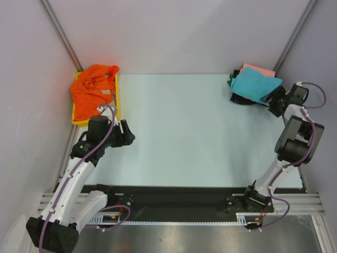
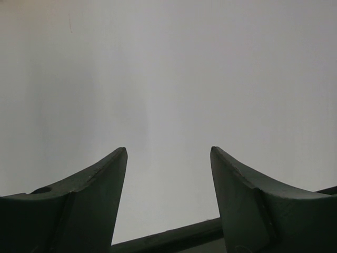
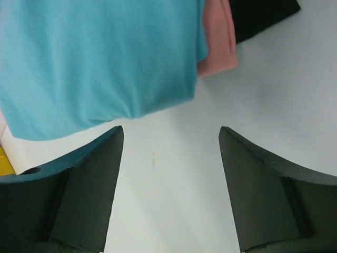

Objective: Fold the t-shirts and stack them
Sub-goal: Neatly place the folded tshirt to the corner, then reset both grippers

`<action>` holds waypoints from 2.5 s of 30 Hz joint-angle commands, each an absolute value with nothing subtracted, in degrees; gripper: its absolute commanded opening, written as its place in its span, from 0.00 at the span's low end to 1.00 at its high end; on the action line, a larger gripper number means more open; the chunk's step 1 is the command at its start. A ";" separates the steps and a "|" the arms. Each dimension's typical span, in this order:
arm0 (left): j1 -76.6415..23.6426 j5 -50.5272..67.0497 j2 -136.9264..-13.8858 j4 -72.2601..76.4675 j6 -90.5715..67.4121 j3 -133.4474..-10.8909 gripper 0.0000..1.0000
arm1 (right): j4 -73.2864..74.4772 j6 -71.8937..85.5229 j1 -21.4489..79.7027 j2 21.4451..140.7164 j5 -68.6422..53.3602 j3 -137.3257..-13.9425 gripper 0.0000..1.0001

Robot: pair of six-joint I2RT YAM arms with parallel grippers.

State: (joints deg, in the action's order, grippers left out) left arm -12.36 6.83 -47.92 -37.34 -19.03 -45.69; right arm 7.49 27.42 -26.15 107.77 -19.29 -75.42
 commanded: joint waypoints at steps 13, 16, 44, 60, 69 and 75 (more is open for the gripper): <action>-12.13 7.38 -48.34 -35.33 -19.07 -45.53 0.70 | 2.90 26.98 -24.96 116.28 -23.11 -85.61 0.49; -12.13 7.47 -48.60 -35.51 -19.07 -45.53 0.70 | 2.73 26.63 -24.96 116.10 -23.81 -85.08 0.19; -12.13 7.56 -49.13 -35.33 -18.98 -45.53 0.70 | 9.75 23.38 -28.56 114.87 -13.98 -88.06 0.00; -12.13 8.00 -47.82 -35.33 -18.90 -45.53 0.72 | 13.89 26.63 -27.34 98.54 -3.78 -83.59 0.79; -12.13 6.77 -44.83 -35.25 -19.16 -45.26 1.00 | 8.80 20.93 1.97 81.58 -1.08 -71.31 0.82; -12.13 4.31 -45.35 -36.30 -19.95 -45.61 1.00 | 0.61 14.94 38.90 78.04 11.85 -60.57 0.85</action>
